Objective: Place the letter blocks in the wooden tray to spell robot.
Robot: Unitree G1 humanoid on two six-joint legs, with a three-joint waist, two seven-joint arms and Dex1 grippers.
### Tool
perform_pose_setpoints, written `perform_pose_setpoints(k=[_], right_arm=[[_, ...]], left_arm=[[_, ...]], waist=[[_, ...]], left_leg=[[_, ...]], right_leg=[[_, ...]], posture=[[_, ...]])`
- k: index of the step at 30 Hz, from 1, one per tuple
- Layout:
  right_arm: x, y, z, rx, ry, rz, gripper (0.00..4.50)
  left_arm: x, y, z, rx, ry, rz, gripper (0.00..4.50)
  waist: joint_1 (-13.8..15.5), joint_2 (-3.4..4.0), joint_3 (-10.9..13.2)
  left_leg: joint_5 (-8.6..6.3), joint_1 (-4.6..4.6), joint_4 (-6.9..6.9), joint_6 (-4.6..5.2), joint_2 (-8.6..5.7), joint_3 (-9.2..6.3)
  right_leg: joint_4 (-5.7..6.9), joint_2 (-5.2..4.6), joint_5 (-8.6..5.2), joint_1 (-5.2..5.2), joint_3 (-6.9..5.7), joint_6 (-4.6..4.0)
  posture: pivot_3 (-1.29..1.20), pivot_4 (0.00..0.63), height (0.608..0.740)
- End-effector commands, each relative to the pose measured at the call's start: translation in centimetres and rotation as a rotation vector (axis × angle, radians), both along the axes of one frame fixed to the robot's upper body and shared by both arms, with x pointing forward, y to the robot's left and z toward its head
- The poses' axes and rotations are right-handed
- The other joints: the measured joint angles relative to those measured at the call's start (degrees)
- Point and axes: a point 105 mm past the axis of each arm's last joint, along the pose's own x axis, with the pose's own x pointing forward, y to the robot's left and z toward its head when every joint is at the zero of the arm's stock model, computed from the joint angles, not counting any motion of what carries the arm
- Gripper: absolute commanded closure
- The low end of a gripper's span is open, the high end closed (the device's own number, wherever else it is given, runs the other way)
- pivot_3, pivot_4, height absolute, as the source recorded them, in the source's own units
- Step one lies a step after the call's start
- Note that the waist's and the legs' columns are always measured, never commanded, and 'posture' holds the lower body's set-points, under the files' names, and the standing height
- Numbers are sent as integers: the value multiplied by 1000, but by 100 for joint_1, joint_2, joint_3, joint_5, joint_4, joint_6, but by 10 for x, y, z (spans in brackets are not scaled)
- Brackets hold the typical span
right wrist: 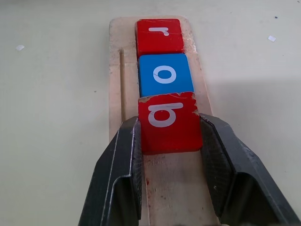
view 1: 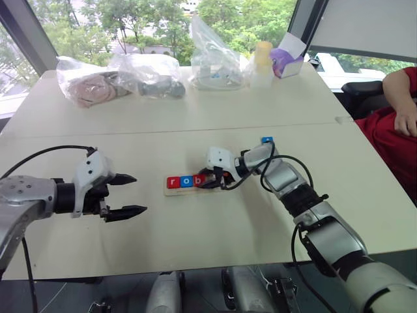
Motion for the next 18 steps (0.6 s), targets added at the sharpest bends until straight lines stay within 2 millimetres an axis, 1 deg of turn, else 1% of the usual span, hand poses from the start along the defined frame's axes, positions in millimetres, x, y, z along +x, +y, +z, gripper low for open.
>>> perform_pose_setpoints(k=[1,2,5,6,8,12,16,18], right_arm=[[3,7,14,15,-42,19,2302],[3,7,14,16,-42,20,1896],[6,8,16,30,-57,6,279],[7,8,17,33,-62,-1,37],[9,7,19,38,-73,-9,37],[12,-4,33,84,-81,-50,37],[19,-25,48,159,-74,-170,37],[21,-46,62,249,-50,-305,37]], left_arm=[[1,-4,6,3,-36,-17,0],[1,-5,6,3,-36,-17,0],[1,-4,6,4,-37,-13,0],[2,-4,6,5,-37,-12,0],[2,-5,6,5,-38,-12,0],[2,-6,7,-1,-42,-14,0],[4,-10,11,-22,-59,-20,0],[9,-20,22,-89,-102,-23,0]], waist=[[1,0,0],[1,0,0],[1,0,0],[1,0,0],[2,0,0],[3,0,0],[19,1,0],[35,0,0]], left_leg=[[0,0,0,0,0,0],[0,0,0,0,0,0],[0,0,0,0,0,0],[0,0,-1,0,0,0],[0,0,-1,0,0,0],[0,0,0,0,0,0],[0,-1,0,0,-1,-1],[0,-2,0,0,-1,-1]], right_leg=[[0,0,0,0,0,0],[0,0,0,0,0,0],[0,0,0,0,0,0],[0,0,0,0,0,0],[0,0,0,0,0,-1],[0,-1,0,0,0,0],[-1,-3,0,0,0,0],[-1,-5,0,1,0,1]], posture=[[0,150,740],[0,150,740],[0,150,740],[0,150,740],[0,150,740],[0,150,740],[0,150,740],[0,150,740]])
